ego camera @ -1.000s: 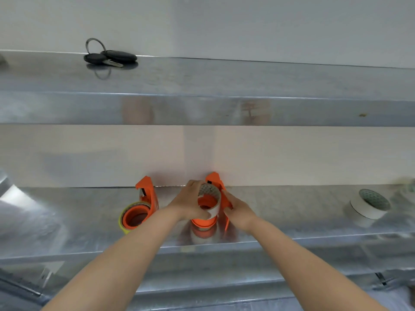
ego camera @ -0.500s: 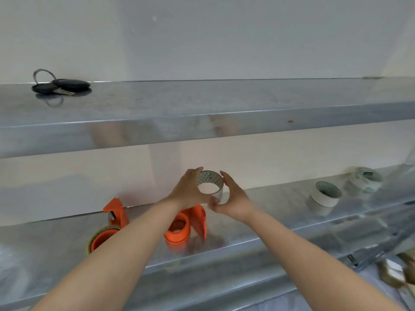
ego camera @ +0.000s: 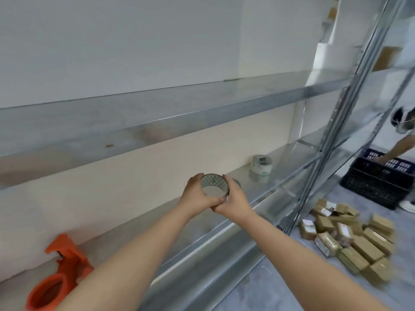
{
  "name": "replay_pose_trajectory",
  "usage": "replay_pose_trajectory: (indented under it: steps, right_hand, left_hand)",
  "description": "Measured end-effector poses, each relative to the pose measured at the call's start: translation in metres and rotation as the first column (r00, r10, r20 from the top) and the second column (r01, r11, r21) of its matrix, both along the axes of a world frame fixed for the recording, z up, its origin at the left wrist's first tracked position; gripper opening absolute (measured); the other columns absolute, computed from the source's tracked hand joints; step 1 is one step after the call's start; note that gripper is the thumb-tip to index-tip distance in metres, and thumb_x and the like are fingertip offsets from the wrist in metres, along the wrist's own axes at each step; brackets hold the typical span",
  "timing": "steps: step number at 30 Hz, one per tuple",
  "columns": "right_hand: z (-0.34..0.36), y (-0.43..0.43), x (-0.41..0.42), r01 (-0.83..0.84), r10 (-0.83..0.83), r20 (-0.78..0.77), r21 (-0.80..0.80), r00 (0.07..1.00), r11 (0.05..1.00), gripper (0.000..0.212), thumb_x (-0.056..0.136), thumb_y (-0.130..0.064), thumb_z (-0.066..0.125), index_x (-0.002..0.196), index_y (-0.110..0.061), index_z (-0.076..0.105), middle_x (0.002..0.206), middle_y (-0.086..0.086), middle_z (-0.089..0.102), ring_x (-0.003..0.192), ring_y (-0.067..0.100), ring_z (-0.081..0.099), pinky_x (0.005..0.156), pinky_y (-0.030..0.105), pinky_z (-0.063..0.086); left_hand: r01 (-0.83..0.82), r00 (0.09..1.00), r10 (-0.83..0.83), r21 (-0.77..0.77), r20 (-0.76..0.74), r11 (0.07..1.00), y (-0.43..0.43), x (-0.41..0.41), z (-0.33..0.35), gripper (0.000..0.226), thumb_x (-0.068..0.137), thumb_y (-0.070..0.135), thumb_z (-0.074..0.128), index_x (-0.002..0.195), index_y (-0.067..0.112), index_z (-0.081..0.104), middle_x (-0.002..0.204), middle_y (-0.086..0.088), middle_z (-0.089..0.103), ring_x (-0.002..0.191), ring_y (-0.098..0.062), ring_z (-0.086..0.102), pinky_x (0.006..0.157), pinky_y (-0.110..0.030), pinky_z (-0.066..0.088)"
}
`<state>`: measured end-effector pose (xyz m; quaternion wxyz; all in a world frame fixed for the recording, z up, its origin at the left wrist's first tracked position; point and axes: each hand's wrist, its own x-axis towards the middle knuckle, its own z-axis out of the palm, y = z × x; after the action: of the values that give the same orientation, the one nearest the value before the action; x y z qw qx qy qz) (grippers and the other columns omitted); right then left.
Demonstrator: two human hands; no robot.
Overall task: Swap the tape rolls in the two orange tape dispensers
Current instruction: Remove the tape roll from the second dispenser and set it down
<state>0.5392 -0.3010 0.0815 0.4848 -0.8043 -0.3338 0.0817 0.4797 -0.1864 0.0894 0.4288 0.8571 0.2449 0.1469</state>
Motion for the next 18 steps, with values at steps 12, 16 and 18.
replay_pose_trajectory:
  steps: [12, 16, 18]
  right_hand:
    - [-0.009, -0.102, 0.214, -0.166, 0.165, -0.014, -0.059, 0.986, 0.984, 0.075, 0.070, -0.007, 0.072, 0.135, -0.011, 0.034, 0.118, -0.002, 0.050, 0.107, 0.006, 0.045, 0.084, 0.007, 0.034]
    - [-0.017, -0.104, 0.256, -0.205, 0.204, -0.021, -0.077, 0.979, 0.976, 0.076, 0.072, -0.013, 0.074, 0.136, -0.007, 0.034, 0.117, 0.000, 0.049, 0.109, 0.007, 0.043, 0.083, 0.003, 0.027]
    - [-0.025, -0.097, 0.268, -0.217, 0.215, -0.039, -0.092, 0.976, 0.972, 0.076, 0.070, -0.016, 0.076, 0.135, -0.008, 0.035, 0.120, 0.002, 0.052, 0.112, 0.010, 0.046, 0.086, 0.007, 0.030]
  left_hand:
    - [-0.101, 0.994, 0.098, -0.064, -0.046, 0.993, -0.102, 0.185, -0.010, 0.101, 0.057, 0.036, 0.086, 0.140, 0.008, 0.036, 0.142, -0.008, 0.048, 0.130, -0.022, 0.046, 0.108, -0.034, 0.039]
    - [-0.177, 0.983, 0.173, -0.080, -0.059, 0.981, -0.111, 0.210, -0.013, 0.091, 0.061, 0.031, 0.085, 0.137, 0.007, 0.042, 0.139, -0.010, 0.052, 0.129, -0.022, 0.048, 0.109, -0.038, 0.040]
    - [-0.215, 0.975, 0.209, -0.086, -0.078, 0.973, -0.110, 0.218, -0.018, 0.089, 0.061, 0.030, 0.085, 0.136, 0.008, 0.043, 0.138, -0.009, 0.053, 0.127, -0.022, 0.050, 0.108, -0.037, 0.041]
